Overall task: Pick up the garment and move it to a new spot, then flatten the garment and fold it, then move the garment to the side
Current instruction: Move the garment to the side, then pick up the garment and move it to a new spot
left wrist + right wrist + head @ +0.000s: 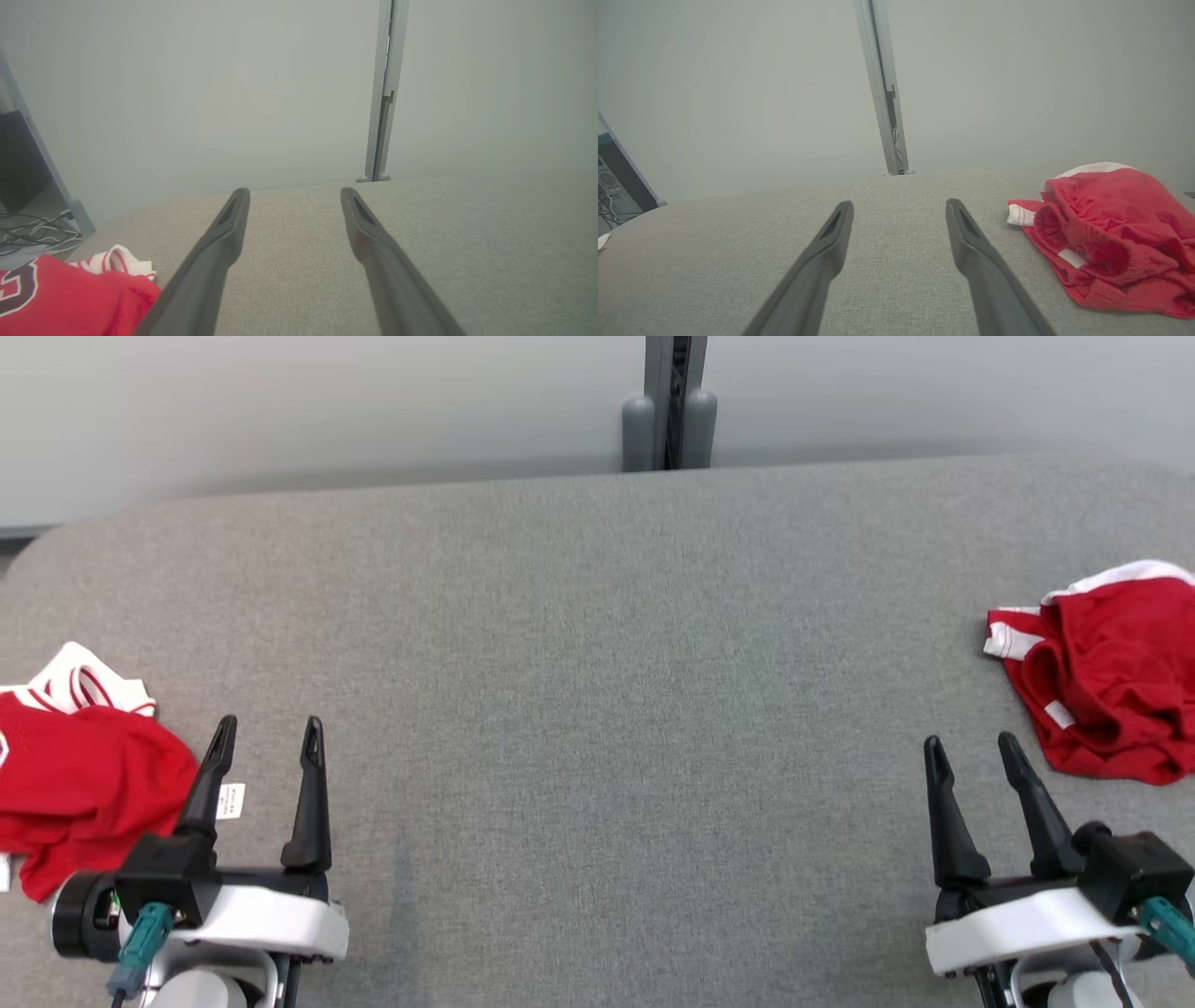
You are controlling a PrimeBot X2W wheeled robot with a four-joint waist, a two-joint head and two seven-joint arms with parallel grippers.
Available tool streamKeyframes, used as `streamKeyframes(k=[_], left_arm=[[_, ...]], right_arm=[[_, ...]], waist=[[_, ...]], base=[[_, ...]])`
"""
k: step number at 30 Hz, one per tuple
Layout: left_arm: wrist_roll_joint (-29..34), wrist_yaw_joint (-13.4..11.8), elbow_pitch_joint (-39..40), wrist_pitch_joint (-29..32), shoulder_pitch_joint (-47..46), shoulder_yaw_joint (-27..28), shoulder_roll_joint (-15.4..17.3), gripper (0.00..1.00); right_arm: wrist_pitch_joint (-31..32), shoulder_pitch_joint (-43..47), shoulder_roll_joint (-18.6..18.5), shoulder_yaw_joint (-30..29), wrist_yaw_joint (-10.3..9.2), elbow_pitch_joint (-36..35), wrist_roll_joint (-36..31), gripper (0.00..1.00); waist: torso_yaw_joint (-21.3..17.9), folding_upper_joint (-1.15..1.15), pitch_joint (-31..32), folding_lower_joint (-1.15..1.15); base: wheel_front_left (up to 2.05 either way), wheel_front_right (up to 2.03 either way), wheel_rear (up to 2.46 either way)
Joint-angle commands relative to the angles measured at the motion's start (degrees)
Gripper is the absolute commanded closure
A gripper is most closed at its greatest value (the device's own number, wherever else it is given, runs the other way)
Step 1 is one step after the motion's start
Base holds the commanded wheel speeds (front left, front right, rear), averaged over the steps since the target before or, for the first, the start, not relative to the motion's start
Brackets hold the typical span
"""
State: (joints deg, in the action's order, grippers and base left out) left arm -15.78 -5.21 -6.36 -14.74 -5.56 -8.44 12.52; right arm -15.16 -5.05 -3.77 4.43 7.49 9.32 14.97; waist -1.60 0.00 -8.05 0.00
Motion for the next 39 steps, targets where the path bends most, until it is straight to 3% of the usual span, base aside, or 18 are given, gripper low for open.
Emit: streamKeyframes(k=[1, 12, 33, 39], left_arm=[[-0.2, -0.4, 0.1, -0.3, 1.1, 0.1, 0.3, 0.00], [-0.2, -0.8, 1.3, 1.0, 5.0, -1.1, 0.8, 0.00], [-0.8, -1.5, 2.8, 2.0, 4.4, -2.2, 0.9, 0.00], [-0.9, -1.5, 2.5, 2.2, 3.5, -2.8, 0.8, 0.00]], right_arm=[[-0.1, 1.0, 0.0, -0.4, 0.01, 0.1, -0.2, 0.00], [0.9, 3.9, 0.7, -0.8, 0.01, 0.5, -1.2, 0.00], [1.7, 4.8, 0.8, -1.6, 0.01, -1.0, -0.7, 0.00], [1.6, 5.4, 0.8, -2.6, 0.01, -1.4, -0.8, 0.00]], waist=[[0.3, 0.00, 2.0, 0.00], [-0.2, 0.00, 6.0, 0.00], [0.1, 0.00, 5.1, 0.00], [1.9, 0.00, 4.7, 0.00]], base=[[0.00, 0.00, 0.00], [0.00, 0.00, 0.00], [0.00, 0.00, 0.00], [0.00, 0.00, 0.00]])
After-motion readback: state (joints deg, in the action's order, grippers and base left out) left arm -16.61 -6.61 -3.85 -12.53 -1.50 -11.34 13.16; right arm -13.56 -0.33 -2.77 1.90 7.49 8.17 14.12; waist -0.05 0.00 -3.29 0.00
